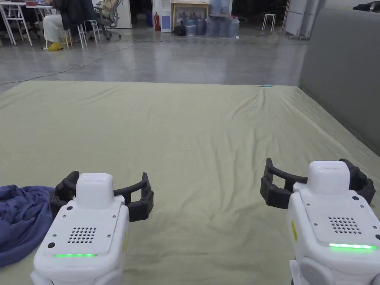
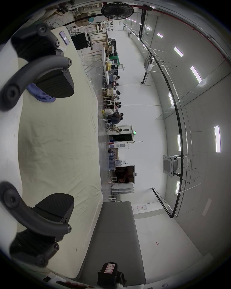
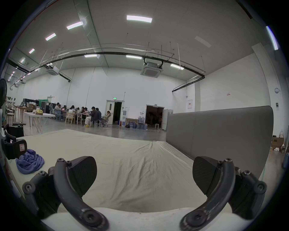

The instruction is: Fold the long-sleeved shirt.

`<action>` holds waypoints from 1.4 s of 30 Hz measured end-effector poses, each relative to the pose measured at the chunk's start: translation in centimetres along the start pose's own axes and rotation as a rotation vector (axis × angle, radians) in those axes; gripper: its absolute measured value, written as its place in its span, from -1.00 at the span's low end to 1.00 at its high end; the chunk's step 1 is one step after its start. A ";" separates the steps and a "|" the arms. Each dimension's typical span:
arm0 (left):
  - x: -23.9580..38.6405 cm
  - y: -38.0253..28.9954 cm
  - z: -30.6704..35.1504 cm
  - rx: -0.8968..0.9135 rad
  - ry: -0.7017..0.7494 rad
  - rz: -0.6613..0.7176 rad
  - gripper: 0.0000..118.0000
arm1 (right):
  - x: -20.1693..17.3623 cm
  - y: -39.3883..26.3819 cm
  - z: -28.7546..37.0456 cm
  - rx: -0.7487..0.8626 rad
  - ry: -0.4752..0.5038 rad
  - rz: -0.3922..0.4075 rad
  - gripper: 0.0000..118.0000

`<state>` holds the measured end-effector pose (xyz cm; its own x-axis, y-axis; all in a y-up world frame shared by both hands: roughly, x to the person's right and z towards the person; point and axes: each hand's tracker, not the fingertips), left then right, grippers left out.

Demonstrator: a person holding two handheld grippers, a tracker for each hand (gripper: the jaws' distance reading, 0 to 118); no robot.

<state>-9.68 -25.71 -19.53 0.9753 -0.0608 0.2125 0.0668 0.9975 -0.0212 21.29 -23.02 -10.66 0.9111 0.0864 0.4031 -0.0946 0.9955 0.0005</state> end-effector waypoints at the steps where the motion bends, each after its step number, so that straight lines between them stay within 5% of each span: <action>1: 0.0 0.0 0.0 0.000 -0.001 0.000 0.99 | 0.0 0.0 0.0 0.000 0.000 0.000 1.00; 42: 0.6 0.3 0.0 -0.002 -0.034 -0.009 0.99 | 0.1 -0.2 0.2 -0.020 -0.022 0.002 1.00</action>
<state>-9.08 -25.41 -19.41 0.9669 -0.0682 0.2459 0.0756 0.9969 -0.0207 21.38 -23.24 -10.47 0.9017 0.0872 0.4235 -0.0879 0.9960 -0.0179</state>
